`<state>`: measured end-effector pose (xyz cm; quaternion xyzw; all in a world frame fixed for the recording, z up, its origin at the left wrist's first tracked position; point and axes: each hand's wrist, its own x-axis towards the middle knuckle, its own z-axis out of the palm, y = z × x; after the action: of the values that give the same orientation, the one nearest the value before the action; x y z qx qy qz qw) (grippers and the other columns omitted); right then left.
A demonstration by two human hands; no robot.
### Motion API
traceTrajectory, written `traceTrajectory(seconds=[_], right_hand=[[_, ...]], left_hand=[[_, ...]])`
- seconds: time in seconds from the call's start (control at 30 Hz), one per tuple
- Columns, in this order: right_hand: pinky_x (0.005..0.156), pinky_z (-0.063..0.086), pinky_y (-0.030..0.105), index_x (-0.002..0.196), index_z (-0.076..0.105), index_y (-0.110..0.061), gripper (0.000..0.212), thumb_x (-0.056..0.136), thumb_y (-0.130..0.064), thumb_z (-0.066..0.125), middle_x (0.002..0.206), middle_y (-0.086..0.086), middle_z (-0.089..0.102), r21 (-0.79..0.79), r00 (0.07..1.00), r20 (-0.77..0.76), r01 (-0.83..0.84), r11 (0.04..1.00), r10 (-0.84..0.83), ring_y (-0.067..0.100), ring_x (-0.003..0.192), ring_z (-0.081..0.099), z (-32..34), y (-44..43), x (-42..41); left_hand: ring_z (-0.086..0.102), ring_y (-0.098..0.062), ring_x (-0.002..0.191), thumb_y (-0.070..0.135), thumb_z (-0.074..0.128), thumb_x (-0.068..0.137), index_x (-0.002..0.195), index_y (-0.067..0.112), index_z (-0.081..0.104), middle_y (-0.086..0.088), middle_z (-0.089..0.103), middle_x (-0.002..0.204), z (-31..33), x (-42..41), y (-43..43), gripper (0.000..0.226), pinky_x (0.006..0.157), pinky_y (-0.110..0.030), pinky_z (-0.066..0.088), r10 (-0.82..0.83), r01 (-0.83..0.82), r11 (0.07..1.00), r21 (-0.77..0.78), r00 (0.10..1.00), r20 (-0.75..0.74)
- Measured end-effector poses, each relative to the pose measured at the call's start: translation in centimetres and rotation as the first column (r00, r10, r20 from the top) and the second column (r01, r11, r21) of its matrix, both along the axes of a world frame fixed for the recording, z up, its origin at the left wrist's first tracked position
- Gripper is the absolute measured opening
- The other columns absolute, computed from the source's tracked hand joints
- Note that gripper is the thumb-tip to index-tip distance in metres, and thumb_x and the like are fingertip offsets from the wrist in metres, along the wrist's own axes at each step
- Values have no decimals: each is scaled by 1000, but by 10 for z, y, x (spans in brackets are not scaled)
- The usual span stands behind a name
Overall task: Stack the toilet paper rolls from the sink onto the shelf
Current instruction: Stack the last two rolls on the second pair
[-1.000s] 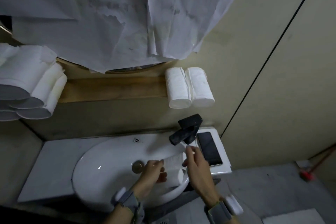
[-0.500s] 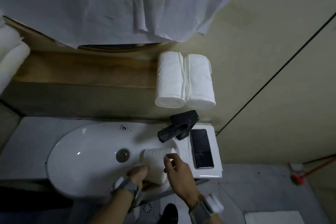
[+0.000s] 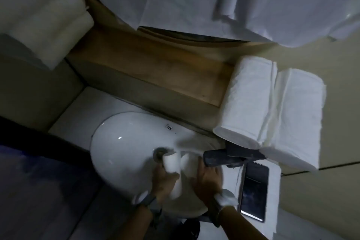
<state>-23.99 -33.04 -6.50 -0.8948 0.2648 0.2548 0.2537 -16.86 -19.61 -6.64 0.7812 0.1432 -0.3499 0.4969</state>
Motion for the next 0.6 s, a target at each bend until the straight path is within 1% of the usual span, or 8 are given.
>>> traceTrajectory(seconds=[0.1,0.13,0.23,0.3,0.37,0.43,0.5,0.6], right_hand=[[66,59,48,121,69,9,100,41,-47,91,88,31,73,-28,989,-84,120,992,-122,46,71,71,-32,-2,3],[65,58,47,122,68,8,106,36,-47,92,89,30,72,-68,990,-75,117,991,-122,46,71,70,-42,1,5],[65,57,44,113,64,-1,92,38,-45,94,94,21,68,-168,995,-95,15,986,-31,39,79,68,-30,12,9],[70,54,39,121,54,-2,90,55,-53,88,106,16,63,-135,998,-59,26,990,-34,34,88,67,-3,27,10],[73,51,32,122,43,-8,71,72,-43,80,114,10,59,45,974,6,228,973,-228,25,93,64,19,38,18],[65,55,29,117,41,-9,66,72,-34,83,111,7,60,299,912,16,387,872,-410,22,88,64,39,52,24],[64,64,37,117,52,-5,65,70,-32,88,108,9,67,495,840,13,465,734,-542,27,89,71,60,73,29],[71,64,52,97,70,-13,35,73,-28,89,91,10,76,653,746,101,449,610,-658,29,82,77,94,105,28]], left_hand=[[65,-31,98,35,71,57,116,12,55,-12,63,108,1,11,18,65,76,-45,59,7,-7,1000,1,997,73],[65,-30,96,35,69,58,114,12,54,-12,62,107,3,16,25,63,75,-43,59,46,-46,999,-4,996,74],[64,-24,90,23,70,73,116,10,51,-11,65,105,25,28,43,48,69,-34,55,115,-112,991,-67,992,50],[64,-19,82,15,70,81,112,8,53,-12,67,100,31,36,57,35,59,-28,49,147,-142,986,-84,987,57],[66,-20,82,15,70,82,110,8,57,-14,70,101,34,42,74,32,61,-28,50,156,-149,982,-113,986,55],[68,-23,89,15,71,84,115,9,58,-13,71,106,43,44,91,34,69,-32,53,136,-126,979,-162,989,52],[69,-23,95,14,70,86,118,12,59,-10,71,108,50,45,108,34,75,-37,56,133,-115,968,-225,989,69],[70,-20,95,14,70,87,113,16,63,-7,74,107,69,51,130,28,80,-42,59,143,-100,942,-320,983,114]])
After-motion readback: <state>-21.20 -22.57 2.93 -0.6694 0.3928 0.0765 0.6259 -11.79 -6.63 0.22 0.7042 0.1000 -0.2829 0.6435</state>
